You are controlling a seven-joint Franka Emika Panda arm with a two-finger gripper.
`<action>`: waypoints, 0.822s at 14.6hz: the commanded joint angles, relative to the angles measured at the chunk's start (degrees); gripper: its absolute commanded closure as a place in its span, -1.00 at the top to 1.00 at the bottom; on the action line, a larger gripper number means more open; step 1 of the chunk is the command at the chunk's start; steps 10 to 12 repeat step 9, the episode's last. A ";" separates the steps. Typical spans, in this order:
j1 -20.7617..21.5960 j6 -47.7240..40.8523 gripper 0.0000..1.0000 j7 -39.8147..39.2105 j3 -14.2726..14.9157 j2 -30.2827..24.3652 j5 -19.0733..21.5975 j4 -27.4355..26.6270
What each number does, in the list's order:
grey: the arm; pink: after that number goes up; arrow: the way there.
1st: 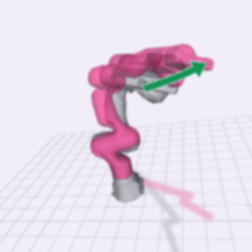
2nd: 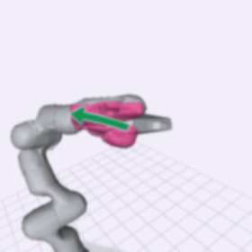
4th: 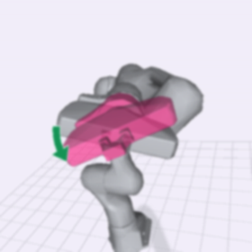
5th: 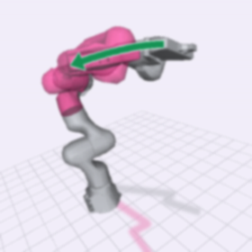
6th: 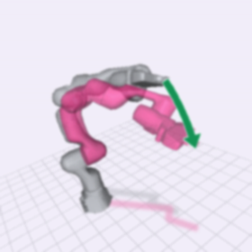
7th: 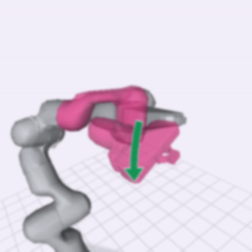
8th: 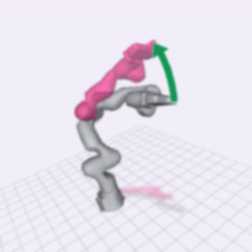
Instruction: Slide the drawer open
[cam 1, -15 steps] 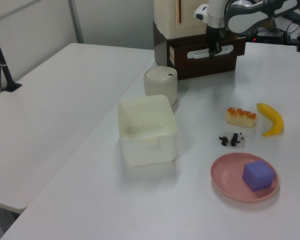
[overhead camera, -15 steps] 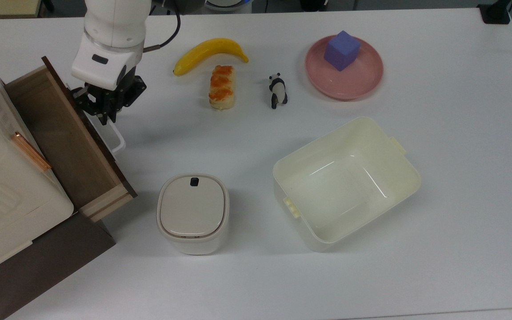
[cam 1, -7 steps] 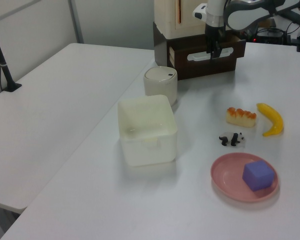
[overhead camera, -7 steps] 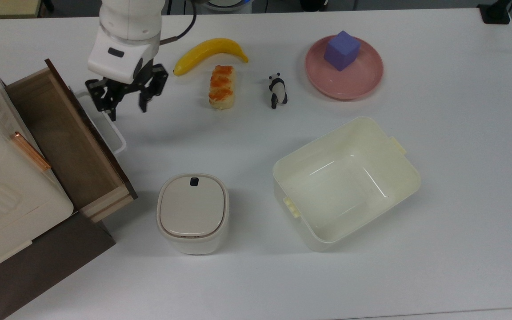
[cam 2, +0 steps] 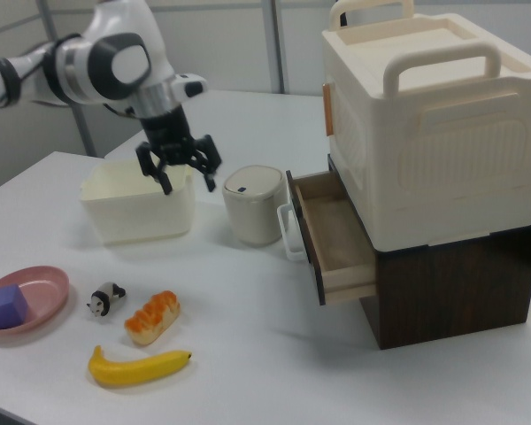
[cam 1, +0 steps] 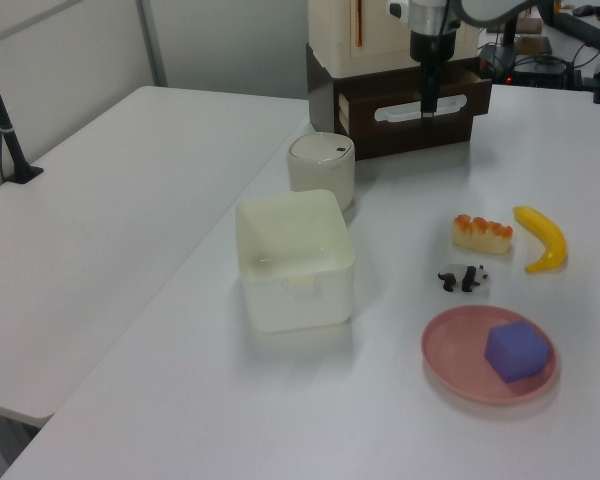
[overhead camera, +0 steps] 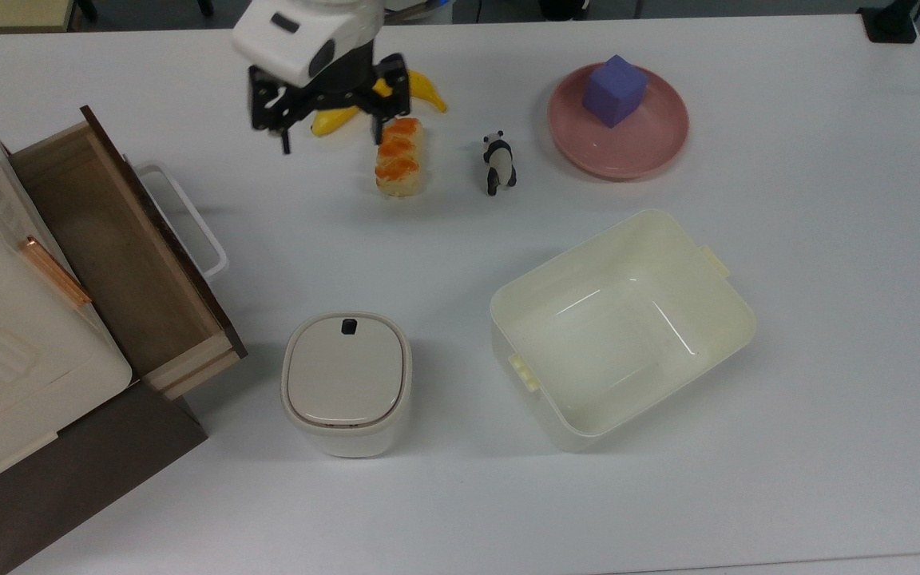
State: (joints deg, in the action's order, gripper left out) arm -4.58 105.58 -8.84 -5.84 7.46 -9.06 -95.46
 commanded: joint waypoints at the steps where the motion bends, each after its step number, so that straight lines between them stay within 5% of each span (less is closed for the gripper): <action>1: 3.52 -3.70 1.00 12.59 1.53 -3.41 2.38 1.15; 12: 3.18 -7.58 1.00 17.55 2.06 -5.27 4.23 1.33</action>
